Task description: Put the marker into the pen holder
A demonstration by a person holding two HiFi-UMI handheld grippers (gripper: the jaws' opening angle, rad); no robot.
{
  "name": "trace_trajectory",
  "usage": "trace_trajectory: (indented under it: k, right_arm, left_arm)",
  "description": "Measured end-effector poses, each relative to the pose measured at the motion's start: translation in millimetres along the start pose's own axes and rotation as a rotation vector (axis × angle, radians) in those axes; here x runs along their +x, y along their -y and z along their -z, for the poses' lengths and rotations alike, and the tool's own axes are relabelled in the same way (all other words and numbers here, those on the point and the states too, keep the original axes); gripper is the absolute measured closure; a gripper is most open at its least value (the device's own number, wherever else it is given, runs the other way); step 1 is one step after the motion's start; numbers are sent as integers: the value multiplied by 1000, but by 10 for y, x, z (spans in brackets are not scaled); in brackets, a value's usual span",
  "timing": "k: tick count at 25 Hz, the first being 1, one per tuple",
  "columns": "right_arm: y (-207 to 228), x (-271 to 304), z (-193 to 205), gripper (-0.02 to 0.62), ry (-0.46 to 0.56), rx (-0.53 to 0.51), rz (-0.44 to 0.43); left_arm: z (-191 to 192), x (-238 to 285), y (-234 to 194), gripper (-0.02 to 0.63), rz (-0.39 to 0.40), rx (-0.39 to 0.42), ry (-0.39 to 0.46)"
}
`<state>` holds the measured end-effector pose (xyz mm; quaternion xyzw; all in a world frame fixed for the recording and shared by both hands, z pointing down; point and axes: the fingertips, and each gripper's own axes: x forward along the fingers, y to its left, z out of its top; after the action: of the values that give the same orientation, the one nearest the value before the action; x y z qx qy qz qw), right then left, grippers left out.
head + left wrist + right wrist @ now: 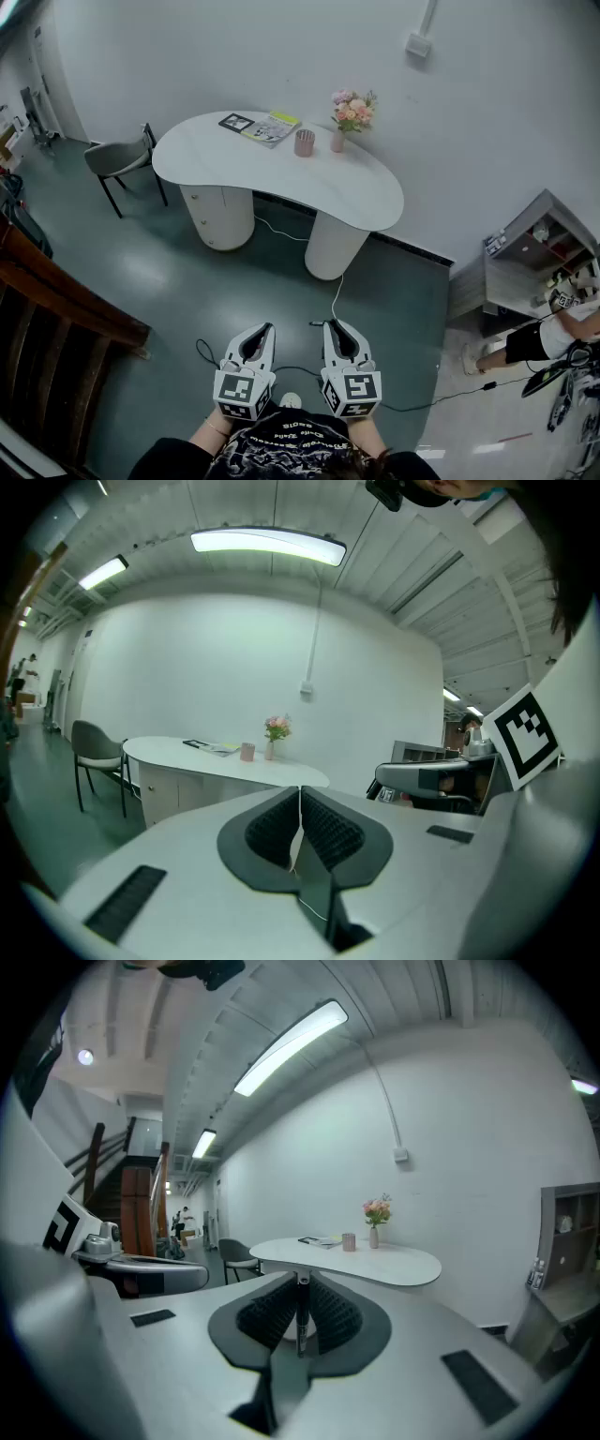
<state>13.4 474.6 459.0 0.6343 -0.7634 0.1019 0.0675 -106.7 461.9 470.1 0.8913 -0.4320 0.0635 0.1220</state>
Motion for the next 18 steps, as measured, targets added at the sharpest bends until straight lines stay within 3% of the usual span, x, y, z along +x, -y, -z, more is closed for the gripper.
trace_trajectory:
  k: [10,18]
  right_arm:
    - [-108,189,-26,531,7,59,58]
    - [-259,494,-57,531,19,43,89]
  left_arm:
    - [-26,29,-313,580,36,-3,-7]
    - [-51,78,-721,580,46,5,-8]
